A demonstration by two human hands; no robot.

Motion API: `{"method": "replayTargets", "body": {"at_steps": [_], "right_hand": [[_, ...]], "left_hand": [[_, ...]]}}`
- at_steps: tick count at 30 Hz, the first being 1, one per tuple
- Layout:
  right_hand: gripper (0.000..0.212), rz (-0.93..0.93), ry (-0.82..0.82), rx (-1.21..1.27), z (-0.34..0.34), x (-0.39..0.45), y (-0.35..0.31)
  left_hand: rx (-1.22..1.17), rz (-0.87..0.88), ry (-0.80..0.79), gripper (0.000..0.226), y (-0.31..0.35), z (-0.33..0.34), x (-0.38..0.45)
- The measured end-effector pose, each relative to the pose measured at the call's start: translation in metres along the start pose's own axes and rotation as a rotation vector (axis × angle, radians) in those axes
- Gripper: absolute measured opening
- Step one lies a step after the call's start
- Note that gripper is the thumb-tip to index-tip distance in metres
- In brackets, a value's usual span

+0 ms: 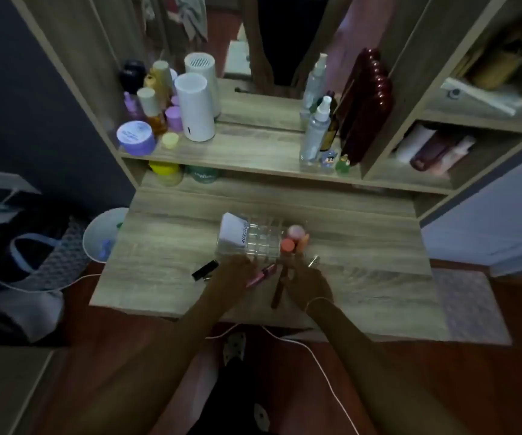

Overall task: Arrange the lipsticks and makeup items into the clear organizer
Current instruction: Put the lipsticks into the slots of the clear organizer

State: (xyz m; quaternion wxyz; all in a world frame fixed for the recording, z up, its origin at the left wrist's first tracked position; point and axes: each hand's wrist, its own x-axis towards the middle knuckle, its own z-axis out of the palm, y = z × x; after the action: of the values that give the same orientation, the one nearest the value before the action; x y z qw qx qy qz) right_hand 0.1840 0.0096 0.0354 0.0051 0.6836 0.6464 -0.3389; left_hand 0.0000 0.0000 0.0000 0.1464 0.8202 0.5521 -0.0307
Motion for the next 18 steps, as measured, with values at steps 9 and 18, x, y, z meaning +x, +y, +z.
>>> {"method": "replayTargets", "body": {"at_steps": [9,18], "right_hand": [[0.048,0.103,0.011,0.020,0.021,0.019,-0.008],[0.036,0.148,0.070,-0.029,0.028,0.023,-0.012]], "left_hand": [[0.011,-0.012,0.079,0.034,-0.012,0.015,0.002],[-0.072,0.028,0.056,0.036,-0.021,0.016,0.006]]}}
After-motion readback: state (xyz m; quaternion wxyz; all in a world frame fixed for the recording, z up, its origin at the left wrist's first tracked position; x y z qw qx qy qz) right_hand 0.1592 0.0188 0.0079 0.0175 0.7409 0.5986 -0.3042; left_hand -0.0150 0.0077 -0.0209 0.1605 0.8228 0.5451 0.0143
